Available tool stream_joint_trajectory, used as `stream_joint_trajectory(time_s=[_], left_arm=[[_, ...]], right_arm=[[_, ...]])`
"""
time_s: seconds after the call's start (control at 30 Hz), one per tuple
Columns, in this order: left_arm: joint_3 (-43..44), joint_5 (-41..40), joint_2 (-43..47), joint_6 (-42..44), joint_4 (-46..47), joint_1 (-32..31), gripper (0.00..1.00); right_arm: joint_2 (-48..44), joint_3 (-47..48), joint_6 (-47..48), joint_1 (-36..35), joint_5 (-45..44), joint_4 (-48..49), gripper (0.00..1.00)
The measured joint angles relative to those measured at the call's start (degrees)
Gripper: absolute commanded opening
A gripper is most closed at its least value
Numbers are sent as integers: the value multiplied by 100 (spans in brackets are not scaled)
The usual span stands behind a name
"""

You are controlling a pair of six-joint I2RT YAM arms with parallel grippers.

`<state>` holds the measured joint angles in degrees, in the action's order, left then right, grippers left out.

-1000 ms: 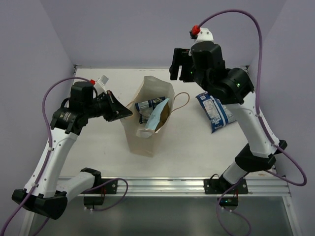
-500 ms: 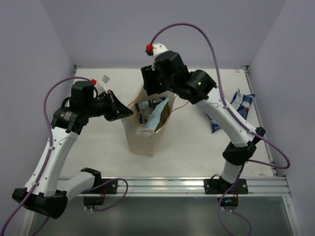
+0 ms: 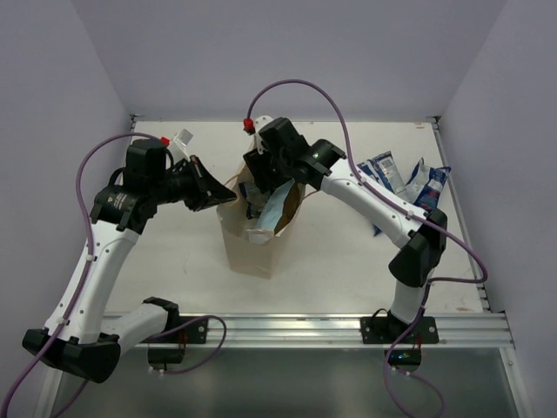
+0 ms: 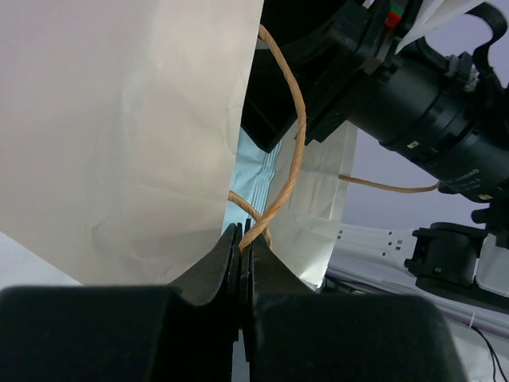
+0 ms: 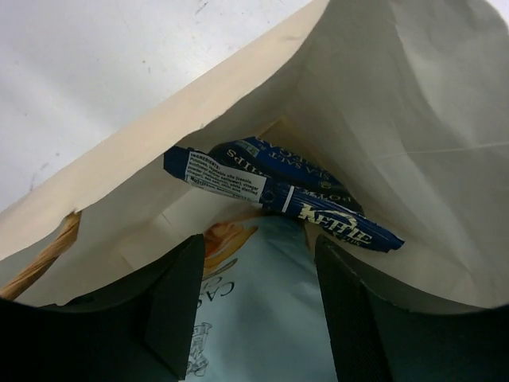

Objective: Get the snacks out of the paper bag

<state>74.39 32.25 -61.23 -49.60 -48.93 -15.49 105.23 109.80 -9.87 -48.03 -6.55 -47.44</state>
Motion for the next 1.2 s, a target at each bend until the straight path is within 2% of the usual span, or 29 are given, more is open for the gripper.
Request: stream_joint_trajectory(time_s=[0.23,0.43,1.1,1.2], left_arm=[[52,-85,-4,-184,-2,0,0],[83,-101,-44,-234,0,0,0],[201,-98,-140,-240,0,0,0],[201,-98,-157,-249,2,0,0]], right_arm=[[-116,-457,868,85,168,671,69],[-116,-623,1316,221,365,999,70],[221,-881,1622,302,981,1237,66],[221,-984,1635,302,960,1263,58]])
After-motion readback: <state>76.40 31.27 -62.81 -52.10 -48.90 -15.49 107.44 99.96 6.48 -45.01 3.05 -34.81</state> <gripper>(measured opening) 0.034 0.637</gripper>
